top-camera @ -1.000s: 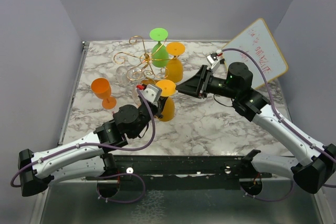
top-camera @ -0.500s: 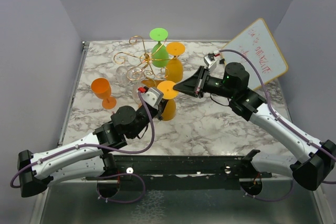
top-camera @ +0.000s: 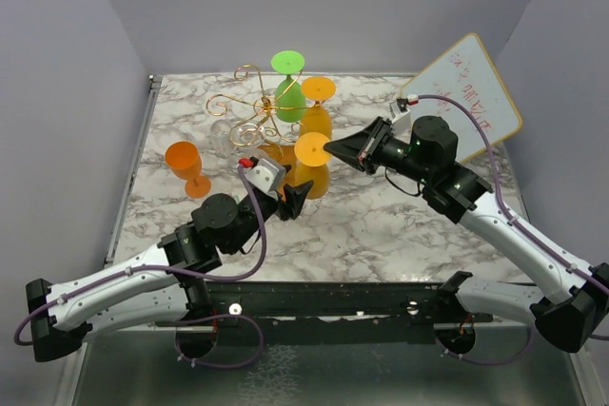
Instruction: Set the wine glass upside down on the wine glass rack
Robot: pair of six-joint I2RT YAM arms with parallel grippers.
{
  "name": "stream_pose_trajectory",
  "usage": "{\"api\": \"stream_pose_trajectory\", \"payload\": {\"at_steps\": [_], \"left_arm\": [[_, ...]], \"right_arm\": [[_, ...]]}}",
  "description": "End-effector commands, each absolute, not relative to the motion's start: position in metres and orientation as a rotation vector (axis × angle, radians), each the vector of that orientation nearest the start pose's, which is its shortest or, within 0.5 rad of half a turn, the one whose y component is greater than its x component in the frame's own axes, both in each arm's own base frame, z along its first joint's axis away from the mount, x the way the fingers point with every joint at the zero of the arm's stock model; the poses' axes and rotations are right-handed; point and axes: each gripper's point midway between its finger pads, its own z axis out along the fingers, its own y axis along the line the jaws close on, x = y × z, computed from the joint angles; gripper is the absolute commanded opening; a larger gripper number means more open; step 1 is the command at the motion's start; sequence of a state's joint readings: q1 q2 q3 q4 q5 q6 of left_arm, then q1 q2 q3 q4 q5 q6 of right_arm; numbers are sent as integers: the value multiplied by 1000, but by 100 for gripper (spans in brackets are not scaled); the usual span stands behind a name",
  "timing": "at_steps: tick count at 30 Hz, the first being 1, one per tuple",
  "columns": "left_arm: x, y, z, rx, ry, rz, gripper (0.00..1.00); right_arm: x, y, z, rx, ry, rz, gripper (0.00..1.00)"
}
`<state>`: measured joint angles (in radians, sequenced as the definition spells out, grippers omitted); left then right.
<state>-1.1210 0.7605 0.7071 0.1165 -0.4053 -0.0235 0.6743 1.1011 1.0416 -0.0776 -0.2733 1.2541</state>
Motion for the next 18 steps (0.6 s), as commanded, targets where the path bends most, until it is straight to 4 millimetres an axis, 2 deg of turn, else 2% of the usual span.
{"api": "stream_pose_trajectory", "payload": {"at_steps": [1, 5, 11, 14, 18], "left_arm": [[187, -247, 341, 483, 1440, -680, 62], [183, -233, 365, 429, 1411, -702, 67], [179, -213, 420, 318, 1325, -755, 71], [177, -205, 443, 275, 1287, -773, 72], [178, -197, 464, 222, 1254, -785, 72]], "right_arm": [[258, 288, 359, 491, 1929, 1499, 1], [266, 286, 375, 532, 1840, 1535, 1], [280, 285, 392, 563, 1782, 1518, 1], [285, 292, 400, 534, 1768, 1528, 1], [294, 306, 399, 496, 1794, 1536, 1]]}}
